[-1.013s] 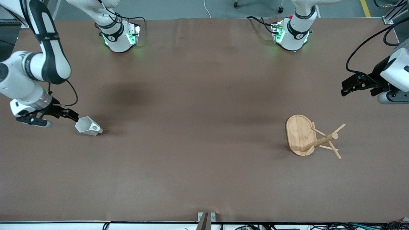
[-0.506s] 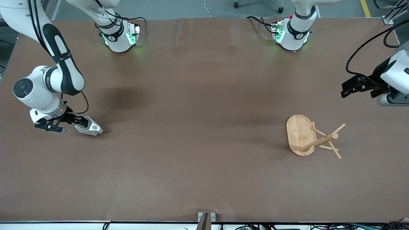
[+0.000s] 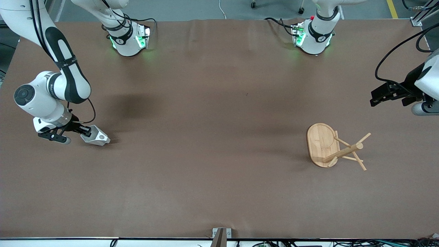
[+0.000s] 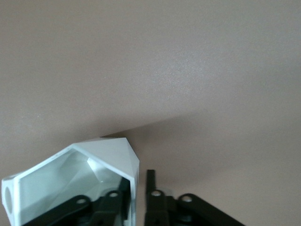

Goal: Hang cup on rack
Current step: 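Lift the white cup with the right gripper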

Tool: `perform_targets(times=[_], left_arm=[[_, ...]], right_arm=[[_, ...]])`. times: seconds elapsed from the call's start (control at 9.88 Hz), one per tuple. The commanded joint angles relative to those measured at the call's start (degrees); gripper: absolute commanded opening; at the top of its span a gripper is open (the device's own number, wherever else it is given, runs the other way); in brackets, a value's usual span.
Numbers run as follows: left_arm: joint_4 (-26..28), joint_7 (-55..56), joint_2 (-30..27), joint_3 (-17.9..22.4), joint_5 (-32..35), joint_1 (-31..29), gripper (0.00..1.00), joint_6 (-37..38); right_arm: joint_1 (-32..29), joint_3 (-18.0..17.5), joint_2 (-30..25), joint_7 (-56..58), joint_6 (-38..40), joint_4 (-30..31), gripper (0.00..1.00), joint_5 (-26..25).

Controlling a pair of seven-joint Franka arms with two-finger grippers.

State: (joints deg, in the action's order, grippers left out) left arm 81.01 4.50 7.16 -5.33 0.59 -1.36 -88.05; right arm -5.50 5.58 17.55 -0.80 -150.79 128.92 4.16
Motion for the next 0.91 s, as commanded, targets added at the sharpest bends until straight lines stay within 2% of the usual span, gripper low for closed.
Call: perform_targets(times=[0.0, 0.1, 0.3, 0.51, 0.61, 0.71, 0.81], left_arm=[[-0.15, -0.8, 1.45, -0.03, 0.81, -0.57, 1.0, 0.07], [-0.15, -0.8, 1.37, -0.03, 0.82, -0.57, 1.0, 0.16], [-0.41, 0.24, 1.36, -0.82, 0.55, 0.74, 1.0, 0.07], [-1.91, -0.27, 1.28, -1.87, 0.03, 2.24, 1.0, -0.55], [-2.0, -0.8, 1.28, -4.58, 0.29, 2.68, 1.0, -0.72], [-2.26, -0.89, 1.28, -6.78, 0.2, 2.77, 1.0, -0.81], [-2.17, -1.24, 0.84, -9.5, -0.15, 2.68, 1.0, -0.64]], right_arm=[[-0.39, -0.57, -0.5, 2.89, -0.38, 0.64, 0.0, 1.29], [-0.21, -0.57, -1.02, 5.0, 1.01, 0.2, 0.01, 1.29], [1.01, -0.92, -4.0, 7.12, 15.02, -5.74, 0.01, 1.29], [5.74, -0.92, -4.54, 7.3, 31.88, -17.41, 0.0, 1.46], [8.64, -1.01, -4.45, 7.3, 36.84, -22.08, 0.01, 1.99], [11.1, -0.92, -4.45, 7.22, 37.67, -23.61, 0.0, 6.52], [12.43, -1.09, -4.1, 8.69, 38.37, -24.14, 0.0, 14.3]])
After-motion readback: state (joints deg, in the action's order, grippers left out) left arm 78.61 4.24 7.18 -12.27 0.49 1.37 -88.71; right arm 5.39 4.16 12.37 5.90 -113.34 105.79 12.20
